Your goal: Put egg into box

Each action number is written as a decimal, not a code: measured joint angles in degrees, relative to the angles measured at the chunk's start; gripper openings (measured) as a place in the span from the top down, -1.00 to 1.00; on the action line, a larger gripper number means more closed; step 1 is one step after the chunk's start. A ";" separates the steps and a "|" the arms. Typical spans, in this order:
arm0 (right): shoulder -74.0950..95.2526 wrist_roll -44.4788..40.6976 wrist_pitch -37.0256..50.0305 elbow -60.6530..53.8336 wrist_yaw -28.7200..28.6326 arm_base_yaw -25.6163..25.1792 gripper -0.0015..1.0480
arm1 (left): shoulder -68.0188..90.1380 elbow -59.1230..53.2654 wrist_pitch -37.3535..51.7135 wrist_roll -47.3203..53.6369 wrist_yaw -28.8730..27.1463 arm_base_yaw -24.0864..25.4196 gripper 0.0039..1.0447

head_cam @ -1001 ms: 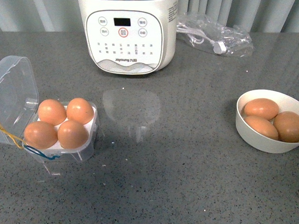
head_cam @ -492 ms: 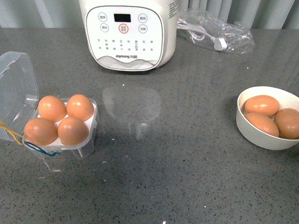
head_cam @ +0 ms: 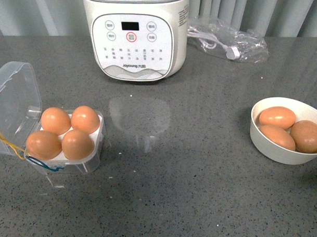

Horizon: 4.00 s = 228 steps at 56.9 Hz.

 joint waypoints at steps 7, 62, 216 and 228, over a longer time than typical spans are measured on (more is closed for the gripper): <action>-2.16 0.02 -2.16 0.00 0.02 0.00 0.94 | 0.00 0.00 0.00 0.02 0.00 0.00 -0.87; -15.54 -0.02 -15.93 0.04 -0.07 -0.02 -0.52 | -0.02 0.00 0.00 0.02 0.00 0.00 -0.87; -15.58 0.00 -15.93 0.04 -0.11 -0.02 -0.86 | 67.34 5.44 60.08 -2.27 6.99 7.15 0.27; -15.58 0.00 -15.93 0.04 -0.11 -0.04 -0.86 | 57.99 2.14 53.62 -0.87 4.90 5.01 0.94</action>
